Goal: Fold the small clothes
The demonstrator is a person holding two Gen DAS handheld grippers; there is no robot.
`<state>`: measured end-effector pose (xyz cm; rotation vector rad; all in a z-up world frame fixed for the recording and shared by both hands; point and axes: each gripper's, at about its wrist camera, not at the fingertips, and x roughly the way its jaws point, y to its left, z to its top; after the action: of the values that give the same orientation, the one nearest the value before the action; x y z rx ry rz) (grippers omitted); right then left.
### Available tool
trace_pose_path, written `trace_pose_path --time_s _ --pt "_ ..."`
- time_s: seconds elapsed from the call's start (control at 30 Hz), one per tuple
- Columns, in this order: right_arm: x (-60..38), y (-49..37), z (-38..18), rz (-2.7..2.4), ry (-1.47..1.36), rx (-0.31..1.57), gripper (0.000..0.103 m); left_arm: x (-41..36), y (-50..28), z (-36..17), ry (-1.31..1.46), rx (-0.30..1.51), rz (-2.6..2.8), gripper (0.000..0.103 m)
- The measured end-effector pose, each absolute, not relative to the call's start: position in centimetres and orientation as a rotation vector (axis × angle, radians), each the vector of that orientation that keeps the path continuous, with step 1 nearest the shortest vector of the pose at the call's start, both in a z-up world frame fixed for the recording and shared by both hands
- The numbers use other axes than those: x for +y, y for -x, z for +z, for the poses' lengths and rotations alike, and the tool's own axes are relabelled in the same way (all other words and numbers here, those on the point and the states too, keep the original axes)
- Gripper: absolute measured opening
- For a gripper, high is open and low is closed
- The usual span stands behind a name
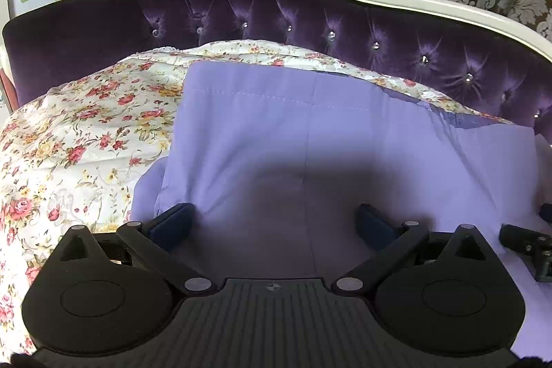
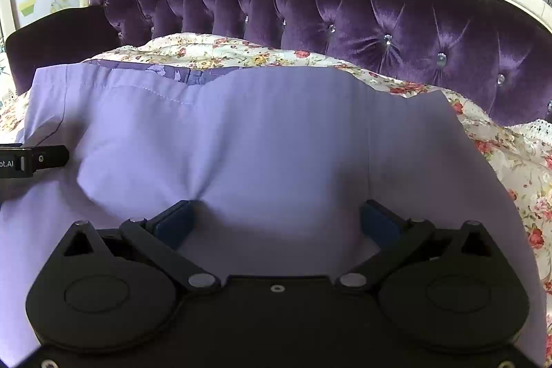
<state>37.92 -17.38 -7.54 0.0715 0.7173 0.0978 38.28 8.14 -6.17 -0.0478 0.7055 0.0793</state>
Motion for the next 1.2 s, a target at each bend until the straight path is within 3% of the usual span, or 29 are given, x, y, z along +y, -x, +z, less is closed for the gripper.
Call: trace_pose_path --time_s 0.43,0.73,0.9,1.2 --pt "-17.9 -37.9 -7.4 0.122 -0.114 0.729 0.103 9.2 -38.3 -4.5 0.08 0.768 0.027 0.103" --pt "-24.1 -31.8 -3.3 0.177 -0.241 0.641 0.102 15.2 -31.4 -0.2 0.272 0.743 -0.047 0.103" --pt "-29.7 -27.4 -2.9 0.137 -0.343 0.616 0.102 16.6 -28.2 -1.1 0.289 0.771 -0.071 0.102" --pt "-34.9 -24.3 -7.4 0.16 -0.606 0.707 0.102 16.2 -27.3 -4.5 0.414 0.842 -0.165 0.102"
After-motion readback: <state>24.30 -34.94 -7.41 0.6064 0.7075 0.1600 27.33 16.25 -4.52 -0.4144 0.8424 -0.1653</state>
